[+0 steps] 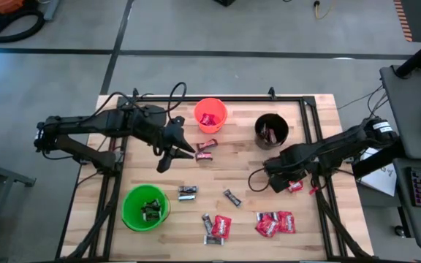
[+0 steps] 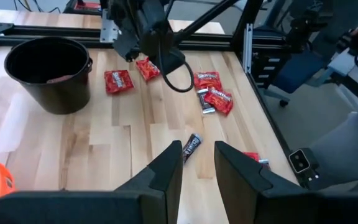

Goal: Sort candy
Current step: Put the red candy into the orange bucket

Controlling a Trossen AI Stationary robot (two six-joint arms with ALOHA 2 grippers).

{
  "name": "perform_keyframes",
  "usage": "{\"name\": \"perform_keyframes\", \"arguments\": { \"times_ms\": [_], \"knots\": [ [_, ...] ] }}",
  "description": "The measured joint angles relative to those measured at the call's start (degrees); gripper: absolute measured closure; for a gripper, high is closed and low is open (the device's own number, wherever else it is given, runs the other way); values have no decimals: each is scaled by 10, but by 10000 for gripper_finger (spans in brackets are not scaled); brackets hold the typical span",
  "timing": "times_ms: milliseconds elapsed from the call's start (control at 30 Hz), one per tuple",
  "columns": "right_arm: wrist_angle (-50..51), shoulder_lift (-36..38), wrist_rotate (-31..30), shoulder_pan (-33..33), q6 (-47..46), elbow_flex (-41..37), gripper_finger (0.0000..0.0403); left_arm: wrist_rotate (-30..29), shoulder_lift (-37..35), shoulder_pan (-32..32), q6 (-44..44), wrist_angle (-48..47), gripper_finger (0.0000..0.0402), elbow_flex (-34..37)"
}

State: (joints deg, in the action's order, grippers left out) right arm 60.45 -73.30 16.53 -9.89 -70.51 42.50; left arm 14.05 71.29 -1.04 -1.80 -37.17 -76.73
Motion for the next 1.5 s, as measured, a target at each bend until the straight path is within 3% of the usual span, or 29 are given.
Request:
{"name": "perform_keyframes", "arguments": {
  "times_ms": [367, 833, 1067, 1267, 1500],
  "knots": [
    [-105, 0, -2, 0, 0, -74, 238, 0, 0, -14, -2, 7, 324, 1],
    [-134, 0, -15, 0, 8, -84, 360, 0, 0, -23, -2, 18, 324, 10],
    [-133, 1, -16, 0, 24, -80, 376, 0, 0, -24, -4, 23, 324, 15],
    [-128, 10, -10, 0, 59, -34, 377, 0, 0, -25, -7, 23, 324, 15],
    [-139, 18, -12, 18, 128, 96, 377, 0, 0, -26, -7, 23, 324, 15]
  ]
}}
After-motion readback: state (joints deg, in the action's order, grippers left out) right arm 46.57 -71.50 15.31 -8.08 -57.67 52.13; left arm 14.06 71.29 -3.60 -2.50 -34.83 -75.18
